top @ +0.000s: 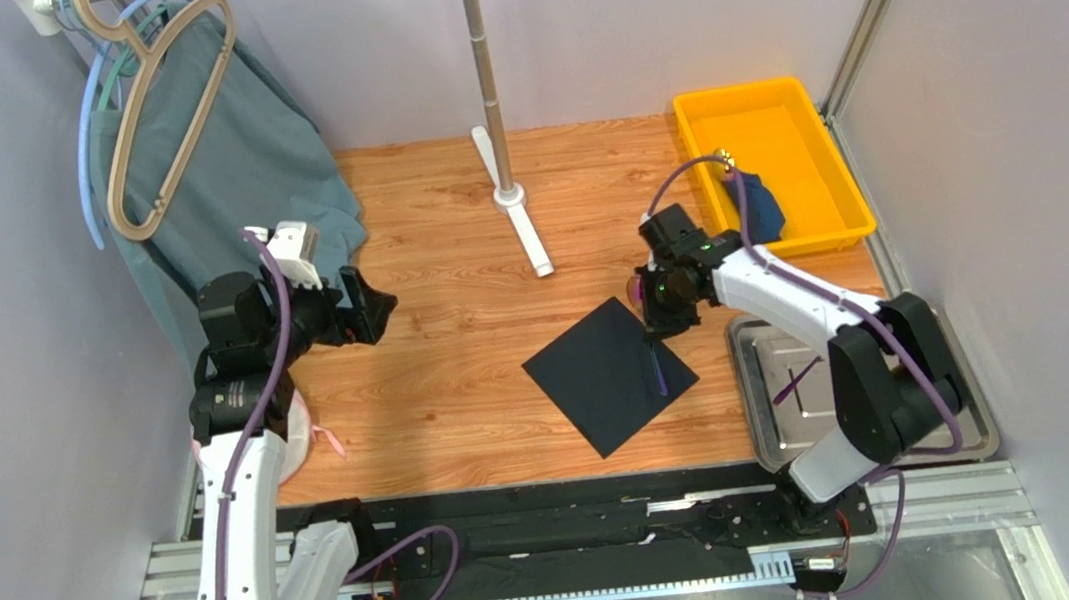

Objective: Place the utensils on the paper napkin and roll it up

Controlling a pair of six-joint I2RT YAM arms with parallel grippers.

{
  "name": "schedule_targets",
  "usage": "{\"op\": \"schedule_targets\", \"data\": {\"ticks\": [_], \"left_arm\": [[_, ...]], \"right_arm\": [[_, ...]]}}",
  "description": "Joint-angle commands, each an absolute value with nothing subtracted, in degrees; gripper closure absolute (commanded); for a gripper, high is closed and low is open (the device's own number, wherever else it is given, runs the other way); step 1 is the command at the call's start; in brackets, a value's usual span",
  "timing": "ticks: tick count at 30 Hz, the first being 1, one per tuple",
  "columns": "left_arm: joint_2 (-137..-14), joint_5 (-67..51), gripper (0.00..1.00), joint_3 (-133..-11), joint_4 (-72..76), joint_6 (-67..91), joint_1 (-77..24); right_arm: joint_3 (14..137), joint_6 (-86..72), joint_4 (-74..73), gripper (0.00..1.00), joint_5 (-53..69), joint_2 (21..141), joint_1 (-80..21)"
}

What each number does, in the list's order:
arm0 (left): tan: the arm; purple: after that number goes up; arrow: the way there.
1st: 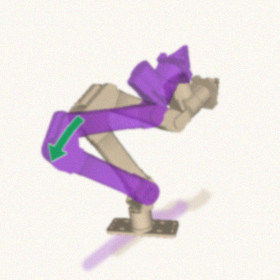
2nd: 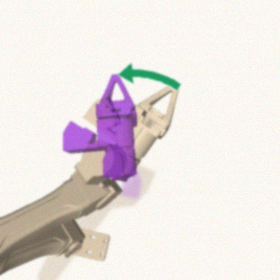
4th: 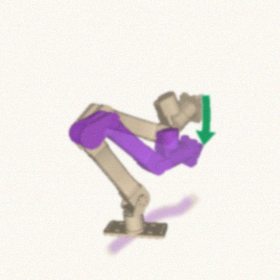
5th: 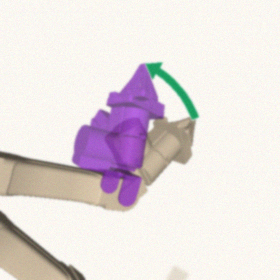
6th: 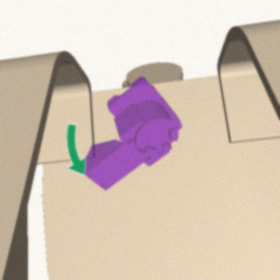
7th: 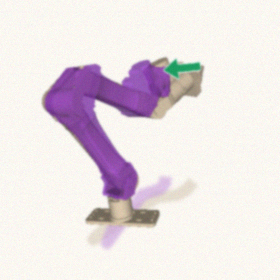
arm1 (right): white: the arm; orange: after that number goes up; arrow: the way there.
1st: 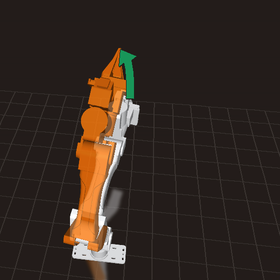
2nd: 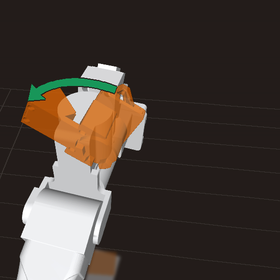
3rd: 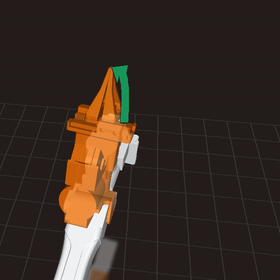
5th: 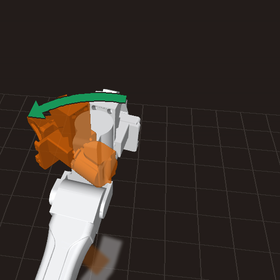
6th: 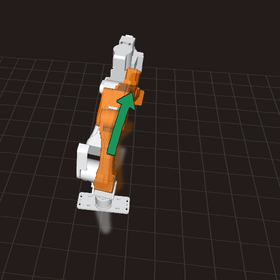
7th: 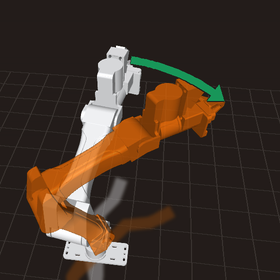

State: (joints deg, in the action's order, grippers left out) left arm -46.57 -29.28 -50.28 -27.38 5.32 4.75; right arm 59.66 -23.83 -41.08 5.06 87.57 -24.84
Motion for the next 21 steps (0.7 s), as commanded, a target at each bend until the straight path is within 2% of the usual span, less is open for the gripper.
{"op": "schedule_targets", "data": {"ticks": [1, 8, 14, 21], "left_arm": [[-45.88, -26.47, 0.01, -49.48, -24.79, 6.95, 5.1], [-46.05, -24.26, 0.01, -48.08, -23.56, 8.52, 5.1], [-46.84, -23.56, 0.01, -48.43, -23.38, 8.79, 5.1], [-47.9, -24.35, 0.01, -48.25, -23.03, 8.7, 5.1]], "right_arm": [[60.82, -31.64, -36.57, 1.0, 0.18, 90.6, -29.43], [62.49, -32.09, -32.35, 1.0, -0.79, 99.38, -31.46], [65.48, -23.83, -32.08, 1.0, 1.41, 106.16, -31.29], [67.67, -15.56, -31.11, 1.0, 1.41, 107.93, -28.66]]}}
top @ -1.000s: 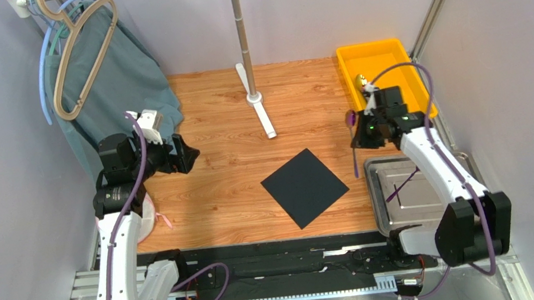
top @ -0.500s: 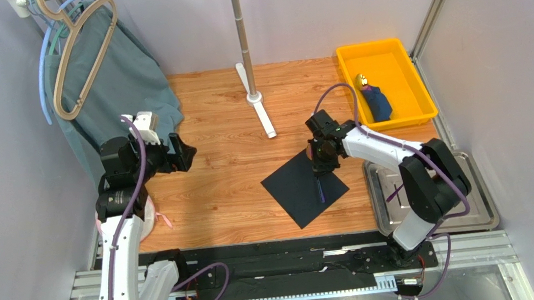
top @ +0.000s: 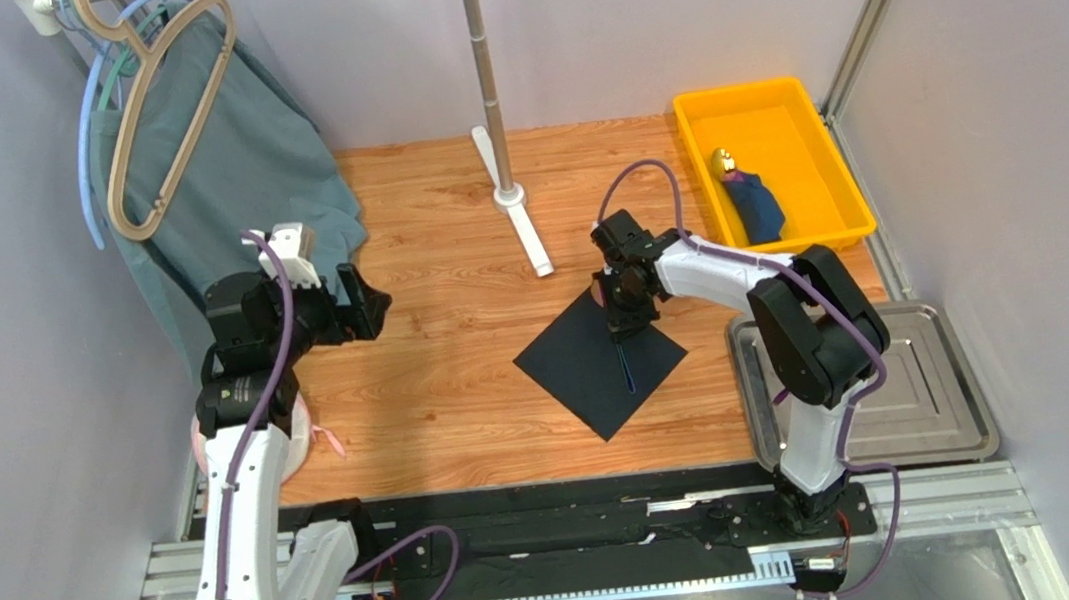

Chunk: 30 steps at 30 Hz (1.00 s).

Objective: Place the utensils on the paper napkin and roll it up

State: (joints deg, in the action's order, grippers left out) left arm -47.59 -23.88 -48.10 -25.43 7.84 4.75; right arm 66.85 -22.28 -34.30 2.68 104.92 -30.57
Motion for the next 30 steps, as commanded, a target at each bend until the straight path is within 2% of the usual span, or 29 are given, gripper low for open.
{"op": "schedule_targets", "data": {"ticks": [1, 11, 20, 30], "left_arm": [[-47.81, -24.61, 0.01, -48.25, -23.03, 8.7, 5.1], [-48.08, -23.73, 0.01, -49.74, -22.59, 7.73, 5.1], [-48.87, -24.43, 0.01, -49.48, -21.71, 9.23, 5.1], [-48.69, -25.57, 0.01, -48.87, -21.36, 9.93, 5.1]], "right_arm": [[67.85, -15.21, -31.11, 1.0, 1.23, 107.49, -28.3], [74.09, -20.38, -35.68, 1.0, 3.17, 99.5, -28.21], [77.52, -27.42, -39.99, 1.0, 3.87, 106.17, -29.35], [78.22, -28.21, -38.5, 1.0, 2.11, 108.72, -30.67]]}}
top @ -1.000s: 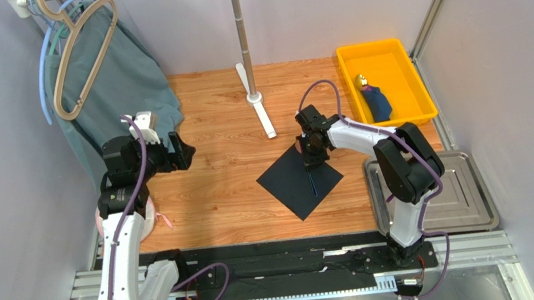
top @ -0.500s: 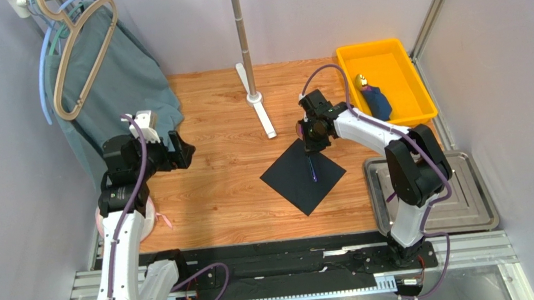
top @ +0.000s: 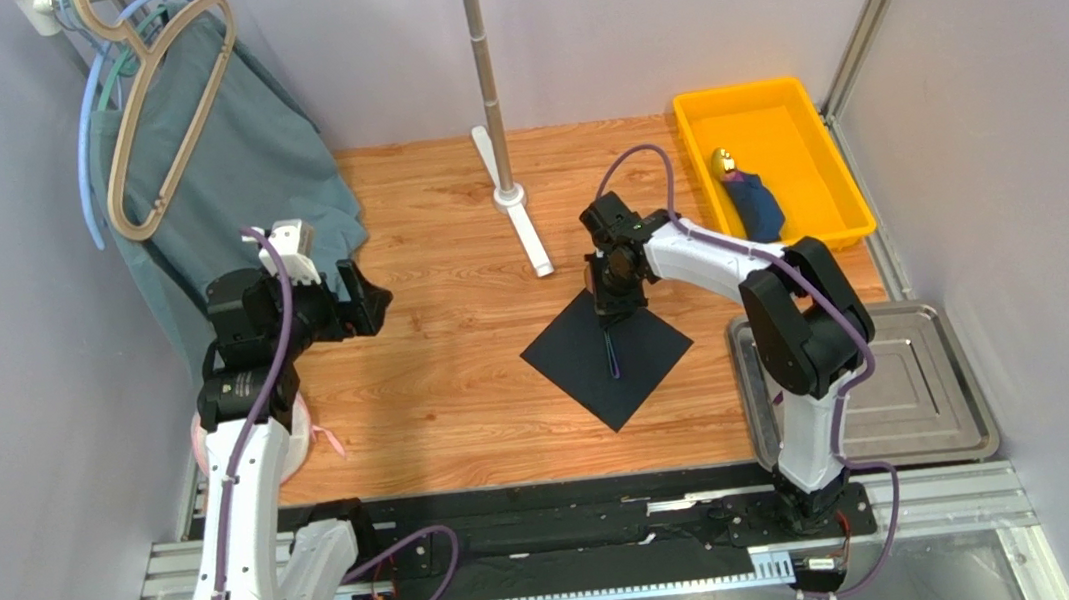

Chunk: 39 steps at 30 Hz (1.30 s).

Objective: Place the utensils on the paper napkin and roll it up

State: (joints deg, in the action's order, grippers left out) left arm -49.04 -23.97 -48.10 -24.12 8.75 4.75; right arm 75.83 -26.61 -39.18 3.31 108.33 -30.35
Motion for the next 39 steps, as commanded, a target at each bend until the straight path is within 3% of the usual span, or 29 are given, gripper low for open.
{"op": "schedule_targets", "data": {"ticks": [1, 16, 19, 25, 33, 36, 39], "left_arm": [[-48.69, -25.66, 0.01, -48.78, -21.36, 9.93, 5.1], [-48.87, -25.4, 0.01, -48.6, -21.45, 9.58, 5.1], [-48.96, -25.49, 0.01, -48.52, -21.45, 9.58, 5.1], [-48.96, -25.4, 0.01, -48.78, -21.62, 9.67, 5.1], [-49.04, -25.93, 0.01, -49.66, -22.41, 9.32, 5.01], [-49.13, -26.45, 0.01, -50.8, -22.94, 9.14, 5.1], [-49.04, -26.98, 0.01, -51.94, -23.82, 8.7, 5.1]], "right_arm": [[78.22, -28.47, -38.5, 1.0, 2.02, 108.98, -30.59], [80.77, -30.94, -40.52, 0.98, 0.62, 111.8, -31.29], [80.86, -30.94, -40.61, 0.87, 0.79, 112.32, -31.29], [81.3, -31.02, -41.92, 0.74, 0.79, 113.11, -31.29], [85.25, -29.89, -45.61, 0.68, 1.84, 111.11, -31.2], [87.97, -27.95, -48.25, 0.59, 1.76, 107.6, -30.68], [88.59, -24.44, -50.36, 0.38, 1.67, 102.86, -29.28]]}}
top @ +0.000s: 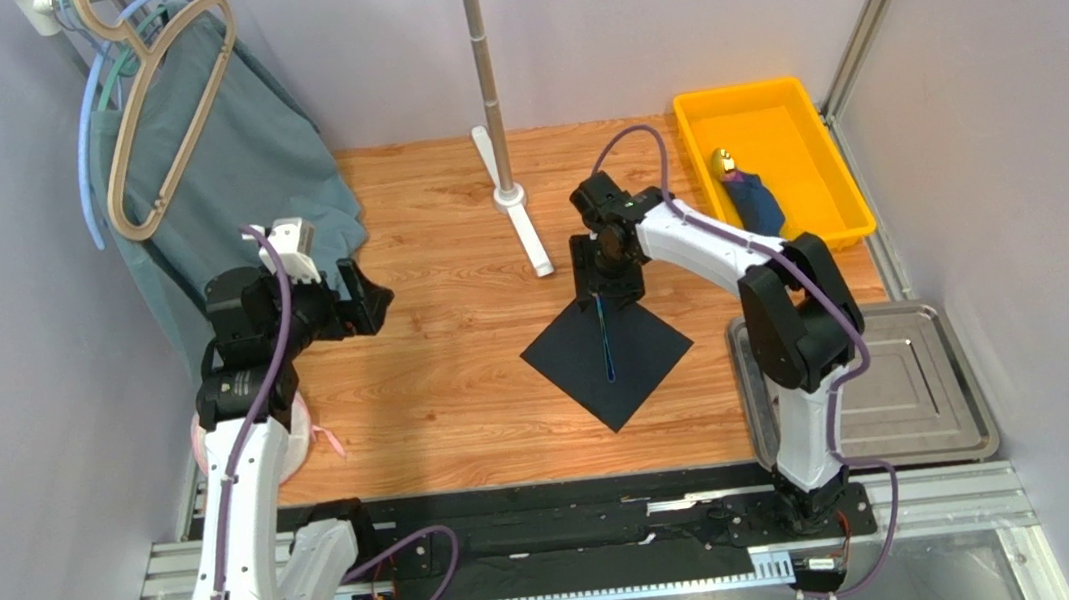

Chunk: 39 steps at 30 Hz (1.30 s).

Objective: Place the utensils on the paper napkin and roll it up

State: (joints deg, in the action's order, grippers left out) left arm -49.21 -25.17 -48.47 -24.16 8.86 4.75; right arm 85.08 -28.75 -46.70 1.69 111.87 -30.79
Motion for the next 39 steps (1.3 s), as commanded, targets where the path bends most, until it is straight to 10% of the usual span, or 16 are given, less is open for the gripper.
{"op": "schedule_targets", "data": {"ticks": [1, 5, 14, 39], "left_arm": [[-48.69, -27.07, 0.01, -52.2, -23.91, 8.53, 5.1], [-46.76, -27.6, 0.01, -51.77, -23.38, 8.26, 5.1], [-46.93, -28.48, 0.01, -52.56, -23.12, 9.75, 5.01], [-50.97, -28.13, 0.01, -52.56, -20.04, 13.01, 5.1]], "right_arm": [[88.07, -23.65, -50.54, 0.27, 1.93, 101.09, -28.57], [81.06, -20.05, -49.93, 0.02, 5.44, 92.13, -21.2], [60.32, -20.04, -50.53, 0.0, 6.69, 72.09, 10.97], [57.48, -22.15, -46.32, 0.43, -14.94, 95.09, 20.92]]}}
